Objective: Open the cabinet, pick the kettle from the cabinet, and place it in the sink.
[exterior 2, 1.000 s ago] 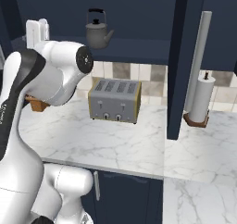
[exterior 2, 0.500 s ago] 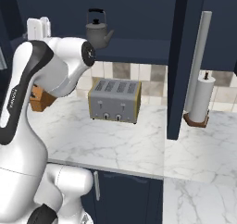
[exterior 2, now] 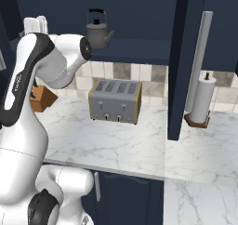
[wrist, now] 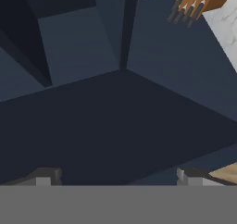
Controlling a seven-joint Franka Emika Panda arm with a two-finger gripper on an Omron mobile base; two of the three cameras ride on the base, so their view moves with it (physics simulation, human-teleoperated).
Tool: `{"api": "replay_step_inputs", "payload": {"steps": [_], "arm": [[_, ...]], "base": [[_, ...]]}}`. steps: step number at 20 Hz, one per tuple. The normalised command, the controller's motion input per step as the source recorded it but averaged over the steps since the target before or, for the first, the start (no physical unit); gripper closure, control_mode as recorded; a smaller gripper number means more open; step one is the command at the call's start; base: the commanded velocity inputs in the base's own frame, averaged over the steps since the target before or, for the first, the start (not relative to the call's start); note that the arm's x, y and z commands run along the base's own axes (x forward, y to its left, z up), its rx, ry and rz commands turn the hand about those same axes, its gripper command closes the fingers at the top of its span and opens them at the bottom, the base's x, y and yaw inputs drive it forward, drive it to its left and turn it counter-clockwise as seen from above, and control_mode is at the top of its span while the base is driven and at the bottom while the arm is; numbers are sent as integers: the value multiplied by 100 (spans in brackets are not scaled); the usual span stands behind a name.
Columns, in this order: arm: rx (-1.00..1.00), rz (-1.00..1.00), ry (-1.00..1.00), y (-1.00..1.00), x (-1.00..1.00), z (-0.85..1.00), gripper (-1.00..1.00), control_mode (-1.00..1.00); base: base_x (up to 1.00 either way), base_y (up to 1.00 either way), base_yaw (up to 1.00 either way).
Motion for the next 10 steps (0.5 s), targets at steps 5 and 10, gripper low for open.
{"api": "replay_step_inputs", "payload": {"steps": [5,10], "arm": [[-2,10,-1,51,2,0,-100,-100],[-4,11,-1,66,-2,0,-100,-100]], "base": [[0,0,0],[0,0,0]]}}
